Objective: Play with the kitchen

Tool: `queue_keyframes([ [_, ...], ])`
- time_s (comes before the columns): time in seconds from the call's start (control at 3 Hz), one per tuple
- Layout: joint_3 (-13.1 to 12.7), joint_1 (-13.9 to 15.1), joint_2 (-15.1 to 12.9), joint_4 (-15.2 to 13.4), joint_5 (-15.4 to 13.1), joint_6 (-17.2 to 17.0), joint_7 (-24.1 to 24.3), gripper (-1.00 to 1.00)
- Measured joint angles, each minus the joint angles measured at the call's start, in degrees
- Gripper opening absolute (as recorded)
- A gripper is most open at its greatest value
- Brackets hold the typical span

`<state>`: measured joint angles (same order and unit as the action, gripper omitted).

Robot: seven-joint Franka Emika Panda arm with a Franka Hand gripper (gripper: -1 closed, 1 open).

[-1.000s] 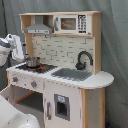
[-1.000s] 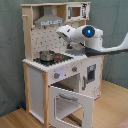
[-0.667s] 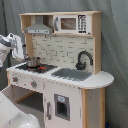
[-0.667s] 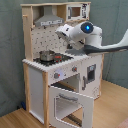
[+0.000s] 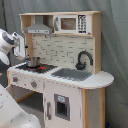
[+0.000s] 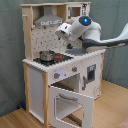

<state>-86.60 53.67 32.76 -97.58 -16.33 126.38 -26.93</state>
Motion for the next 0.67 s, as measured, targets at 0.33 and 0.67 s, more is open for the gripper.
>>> queue_keyframes([
  [0.33,-1.8,2.0,-3.3,1.0,2.9,-1.7,-4.2,1.00],
  [0.67,-3.5,3.7,-6.6,1.1,4.9,-3.3,-7.7,1.00],
])
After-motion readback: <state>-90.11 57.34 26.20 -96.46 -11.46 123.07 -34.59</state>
